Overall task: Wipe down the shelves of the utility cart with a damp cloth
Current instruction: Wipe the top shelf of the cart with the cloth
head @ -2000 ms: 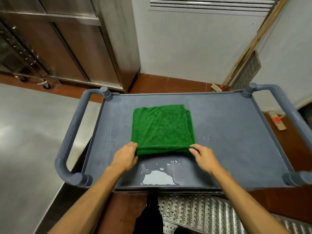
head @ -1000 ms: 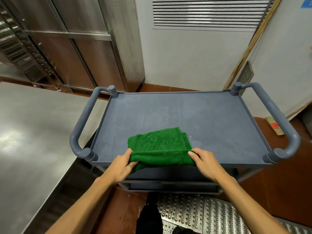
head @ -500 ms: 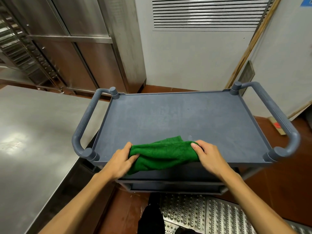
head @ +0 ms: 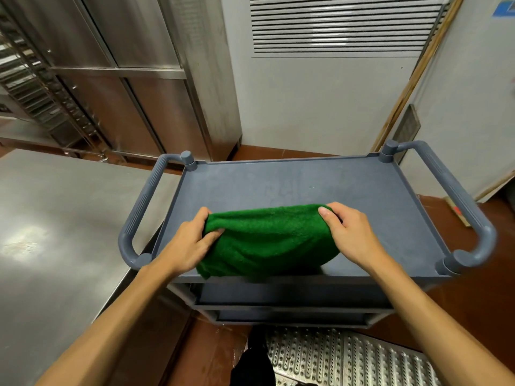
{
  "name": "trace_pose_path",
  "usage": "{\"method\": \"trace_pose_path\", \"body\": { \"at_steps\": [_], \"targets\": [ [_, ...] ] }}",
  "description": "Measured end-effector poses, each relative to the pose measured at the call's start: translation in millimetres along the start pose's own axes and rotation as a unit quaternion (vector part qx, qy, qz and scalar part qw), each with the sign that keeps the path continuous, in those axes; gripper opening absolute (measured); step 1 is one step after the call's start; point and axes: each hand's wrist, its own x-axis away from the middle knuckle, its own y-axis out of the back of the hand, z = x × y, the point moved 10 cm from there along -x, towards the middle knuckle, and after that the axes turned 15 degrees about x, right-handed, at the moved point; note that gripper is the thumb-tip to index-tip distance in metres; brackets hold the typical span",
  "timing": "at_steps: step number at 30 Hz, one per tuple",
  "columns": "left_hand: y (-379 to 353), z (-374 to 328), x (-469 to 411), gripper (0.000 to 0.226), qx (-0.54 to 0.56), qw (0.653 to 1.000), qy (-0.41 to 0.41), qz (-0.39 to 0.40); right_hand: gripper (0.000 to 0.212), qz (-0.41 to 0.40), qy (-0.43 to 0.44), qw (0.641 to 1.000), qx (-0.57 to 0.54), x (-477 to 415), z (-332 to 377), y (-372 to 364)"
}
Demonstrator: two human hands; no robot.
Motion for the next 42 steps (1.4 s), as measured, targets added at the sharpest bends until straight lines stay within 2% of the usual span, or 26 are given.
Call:
{"method": "trace_pose_path", "body": {
  "at_steps": [7,16,18,21,23,29,37,42],
  "targets": [
    [26,-26,-42,0.025,0.023,0.999,-0.036,-0.012,0.038,-0.037,0.013,0.999,-0.002,-39,22,33],
    [33,-42,-118,0.017,0.04,0.996,-0.078,0.019,0.036,-0.064,-0.005,0.997,0.032,-94,14,51],
    [27,-31,-134,0.016,0.054,0.995,-0.067,0.04,0.035,-0.056,-0.015,0.997,0.046,-104,7,44],
    [22,-9,-156,0.017,0.04,0.996,-0.053,0.053,0.022,-0.026,-0.031,0.997,0.062,-120,-7,22],
    [20,6,-169,0.018,0.027,0.997,-0.042,0.053,0.024,-0.012,-0.041,0.997,0.066,-132,-16,8],
    [16,60,-218,0.025,-0.005,0.999,0.016,0.038,0.025,0.013,-0.07,0.995,0.067,-192,-32,-34],
    [12,124,-319,0.042,-0.06,0.993,0.098,-0.028,0.028,0.062,-0.131,0.982,0.122,-305,-73,-110],
    [-13,166,-360,0.04,-0.067,0.987,0.142,-0.03,0.03,0.102,-0.174,0.966,0.162,-336,-119,-165]
  ]
}}
